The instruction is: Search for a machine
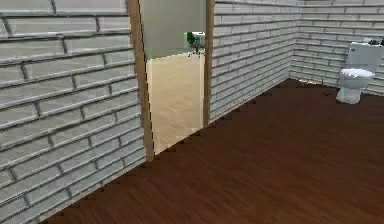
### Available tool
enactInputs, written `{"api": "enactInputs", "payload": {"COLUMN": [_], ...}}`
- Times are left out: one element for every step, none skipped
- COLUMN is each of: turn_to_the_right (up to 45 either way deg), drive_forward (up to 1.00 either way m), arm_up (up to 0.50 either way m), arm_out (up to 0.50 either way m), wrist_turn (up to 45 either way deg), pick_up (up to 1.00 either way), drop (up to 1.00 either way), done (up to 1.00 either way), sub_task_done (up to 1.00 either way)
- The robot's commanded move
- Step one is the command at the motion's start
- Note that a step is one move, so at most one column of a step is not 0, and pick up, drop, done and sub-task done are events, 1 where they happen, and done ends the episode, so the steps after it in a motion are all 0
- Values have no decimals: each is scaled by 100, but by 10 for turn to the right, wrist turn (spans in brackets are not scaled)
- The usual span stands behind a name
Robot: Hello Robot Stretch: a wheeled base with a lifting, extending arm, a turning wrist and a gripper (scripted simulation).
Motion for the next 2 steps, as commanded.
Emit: {"api": "enactInputs", "payload": {"turn_to_the_right": [0, -30], "drive_forward": [100, 0], "arm_up": [0, 0], "arm_out": [0, 0], "wrist_turn": [0, 0], "pick_up": [0, 0], "drop": [0, 0], "done": [0, 0], "sub_task_done": [0, 0]}}
